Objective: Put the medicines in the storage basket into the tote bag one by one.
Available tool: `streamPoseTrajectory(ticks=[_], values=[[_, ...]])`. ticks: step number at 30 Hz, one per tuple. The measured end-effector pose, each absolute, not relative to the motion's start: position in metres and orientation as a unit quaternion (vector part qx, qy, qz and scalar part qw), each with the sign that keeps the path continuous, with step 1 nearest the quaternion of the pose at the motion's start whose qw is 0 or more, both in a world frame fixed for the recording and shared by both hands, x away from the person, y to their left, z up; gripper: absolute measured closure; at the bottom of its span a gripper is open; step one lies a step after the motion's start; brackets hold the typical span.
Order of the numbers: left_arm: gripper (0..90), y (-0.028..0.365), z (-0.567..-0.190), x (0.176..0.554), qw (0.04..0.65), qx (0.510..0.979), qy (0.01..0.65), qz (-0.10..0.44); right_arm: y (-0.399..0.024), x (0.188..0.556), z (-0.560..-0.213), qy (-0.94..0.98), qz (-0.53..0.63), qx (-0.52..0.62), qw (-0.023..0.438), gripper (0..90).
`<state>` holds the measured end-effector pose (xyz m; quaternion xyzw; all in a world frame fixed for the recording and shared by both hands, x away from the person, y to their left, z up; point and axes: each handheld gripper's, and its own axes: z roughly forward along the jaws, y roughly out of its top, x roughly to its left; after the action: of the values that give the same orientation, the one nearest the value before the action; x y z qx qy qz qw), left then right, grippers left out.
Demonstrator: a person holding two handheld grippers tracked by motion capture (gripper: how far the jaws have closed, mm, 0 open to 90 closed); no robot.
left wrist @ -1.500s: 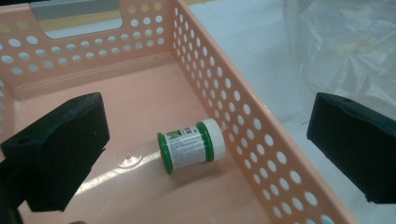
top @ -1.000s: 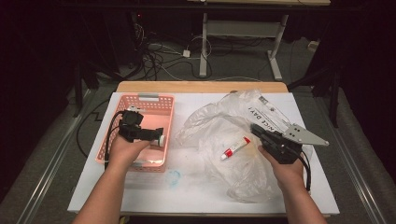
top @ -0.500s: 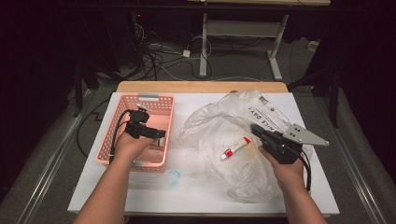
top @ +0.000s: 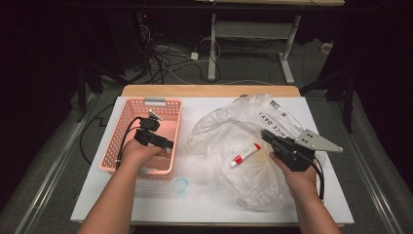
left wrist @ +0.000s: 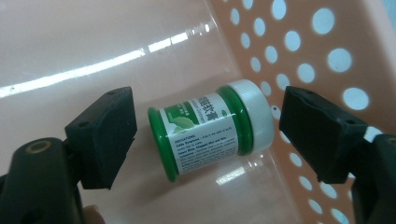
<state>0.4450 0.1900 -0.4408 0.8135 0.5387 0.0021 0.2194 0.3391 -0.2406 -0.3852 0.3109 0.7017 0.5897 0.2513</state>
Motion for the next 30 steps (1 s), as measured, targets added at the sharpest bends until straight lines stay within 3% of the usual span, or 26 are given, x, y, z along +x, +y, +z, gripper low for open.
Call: streamPoseTrajectory(ticks=[10, 30], values=[[25.8, 0.186, -0.447, 0.448, 0.191, 0.819, 0.541, 0.000, -0.241, 0.339, -0.385, 0.701, 0.590, 0.311, 0.251, 90.0], [27.7, 0.179, -0.454, 0.449, 0.156, 0.826, 0.542, 0.015, -0.240, 0.339, -0.385, 0.702, 0.588, 0.313, 0.251, 90.0]])
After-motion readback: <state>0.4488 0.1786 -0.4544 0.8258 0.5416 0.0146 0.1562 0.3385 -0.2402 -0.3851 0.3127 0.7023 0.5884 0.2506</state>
